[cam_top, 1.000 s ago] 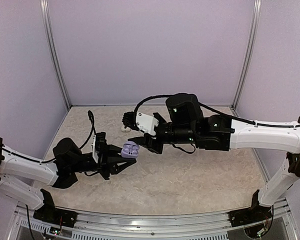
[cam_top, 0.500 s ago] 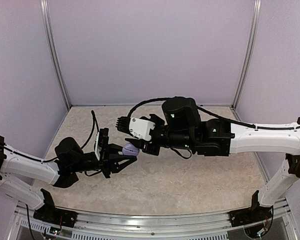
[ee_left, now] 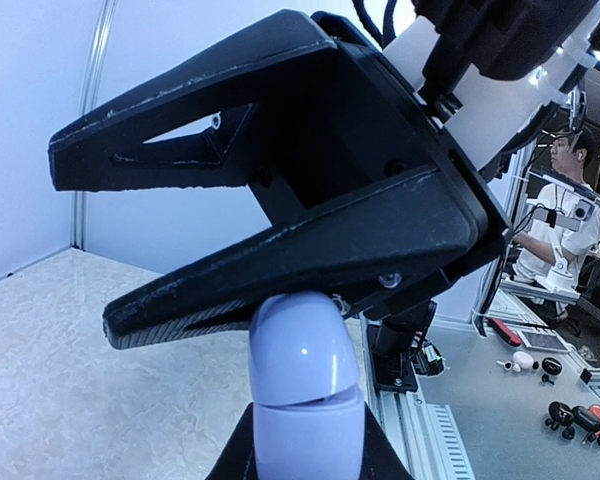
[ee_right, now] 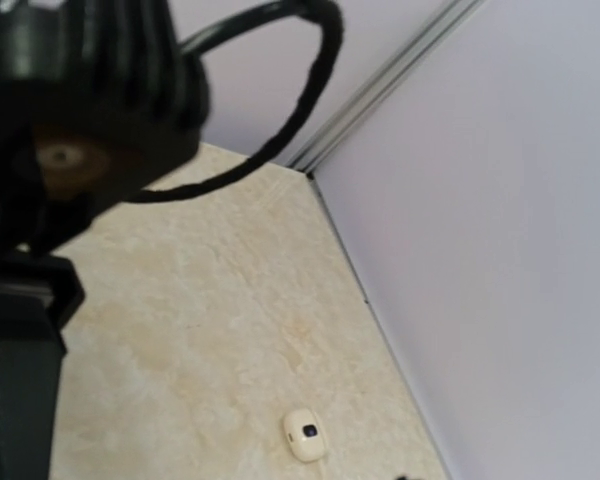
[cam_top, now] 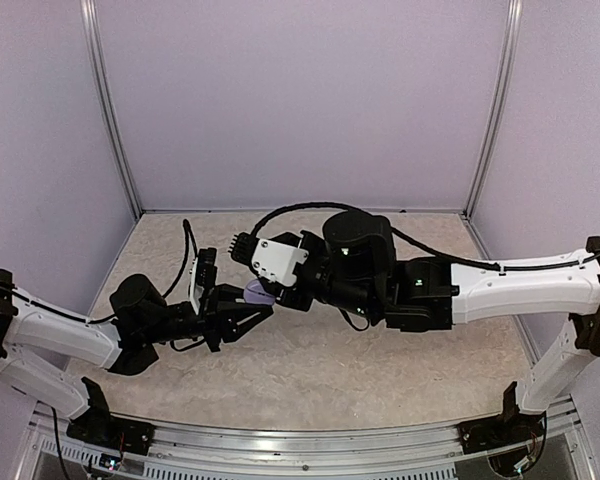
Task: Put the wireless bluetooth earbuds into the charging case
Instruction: Close the charging case with the earbuds.
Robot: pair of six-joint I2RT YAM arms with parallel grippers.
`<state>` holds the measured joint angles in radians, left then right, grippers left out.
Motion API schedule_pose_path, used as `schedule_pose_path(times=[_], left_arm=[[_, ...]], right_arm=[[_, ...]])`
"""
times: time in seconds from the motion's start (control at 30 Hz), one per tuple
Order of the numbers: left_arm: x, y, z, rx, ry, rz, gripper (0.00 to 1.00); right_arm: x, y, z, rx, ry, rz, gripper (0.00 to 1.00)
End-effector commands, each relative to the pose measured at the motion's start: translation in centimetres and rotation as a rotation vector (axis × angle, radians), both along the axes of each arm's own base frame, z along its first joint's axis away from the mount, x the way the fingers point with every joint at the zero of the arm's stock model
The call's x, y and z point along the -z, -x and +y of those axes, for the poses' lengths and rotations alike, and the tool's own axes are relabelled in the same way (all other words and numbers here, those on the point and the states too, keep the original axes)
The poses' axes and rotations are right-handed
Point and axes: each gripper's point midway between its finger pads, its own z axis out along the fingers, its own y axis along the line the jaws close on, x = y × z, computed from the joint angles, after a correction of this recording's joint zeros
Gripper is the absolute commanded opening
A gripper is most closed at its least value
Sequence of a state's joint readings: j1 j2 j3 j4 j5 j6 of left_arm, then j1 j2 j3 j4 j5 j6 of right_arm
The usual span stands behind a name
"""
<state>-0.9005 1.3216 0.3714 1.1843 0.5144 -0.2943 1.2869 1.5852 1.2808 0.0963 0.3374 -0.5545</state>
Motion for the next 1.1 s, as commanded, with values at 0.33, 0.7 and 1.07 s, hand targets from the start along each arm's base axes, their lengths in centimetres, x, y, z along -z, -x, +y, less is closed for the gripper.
schedule_pose_path(times=[0.33, 0.7, 1.07], left_arm=[[-5.8, -1.9, 0.9, -0.092, 0.160, -0.059, 0.01], [-6.7, -2.3, 1.1, -0.113, 0.179, -0.051, 0.01], [-4.9, -1.5, 1.3, -0.079, 0.114, -0.029, 0.05]], right_arm=[[8.2, 3.7, 1.7, -0.108, 0.215, -0.017, 0.41], [8.5, 3.4, 0.9, -0.068, 0.236, -0.064, 0.44], [0.1, -0.7, -4.3, -0.023, 0.022, -0.040, 0.58]])
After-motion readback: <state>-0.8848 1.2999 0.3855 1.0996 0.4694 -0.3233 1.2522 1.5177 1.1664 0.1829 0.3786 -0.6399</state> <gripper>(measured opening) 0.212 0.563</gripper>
